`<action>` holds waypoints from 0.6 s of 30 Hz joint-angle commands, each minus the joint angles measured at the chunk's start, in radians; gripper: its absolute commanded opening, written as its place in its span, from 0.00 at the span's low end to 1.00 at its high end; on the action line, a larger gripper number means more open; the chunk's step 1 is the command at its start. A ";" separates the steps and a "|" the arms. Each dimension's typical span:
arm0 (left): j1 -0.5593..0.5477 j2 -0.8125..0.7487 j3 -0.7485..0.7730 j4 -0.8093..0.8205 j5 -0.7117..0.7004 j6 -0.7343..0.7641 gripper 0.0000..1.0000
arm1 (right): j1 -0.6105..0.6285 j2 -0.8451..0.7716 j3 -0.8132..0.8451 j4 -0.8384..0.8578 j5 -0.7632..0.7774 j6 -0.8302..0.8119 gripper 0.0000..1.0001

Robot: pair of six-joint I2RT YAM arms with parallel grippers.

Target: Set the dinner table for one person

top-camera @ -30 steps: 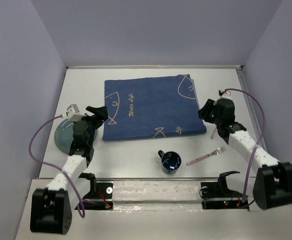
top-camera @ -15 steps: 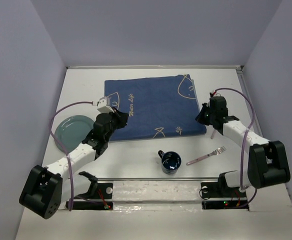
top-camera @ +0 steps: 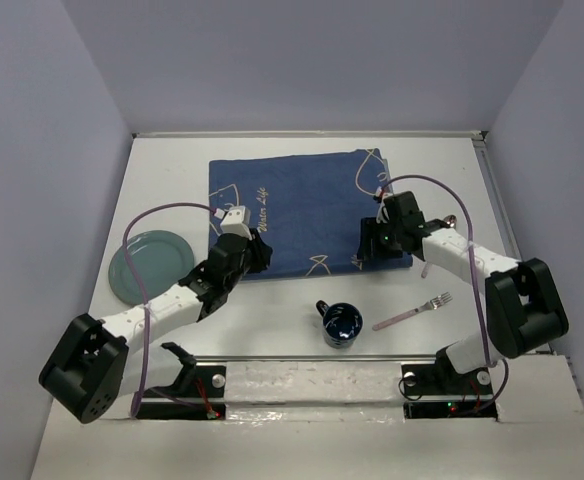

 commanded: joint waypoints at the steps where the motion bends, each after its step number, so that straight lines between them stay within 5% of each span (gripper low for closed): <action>1: -0.017 0.023 0.031 0.035 0.007 0.050 0.36 | 0.022 0.034 0.079 -0.087 -0.047 -0.080 0.63; 10: -0.029 0.004 -0.006 0.070 0.025 0.054 0.34 | 0.123 0.115 0.112 -0.171 -0.021 -0.100 0.55; 14: -0.030 -0.008 -0.018 0.069 0.035 0.055 0.34 | 0.123 0.054 0.105 -0.179 0.034 -0.054 0.21; 18: -0.032 -0.039 -0.028 0.067 0.044 0.046 0.33 | 0.123 -0.009 0.068 -0.186 0.040 -0.026 0.07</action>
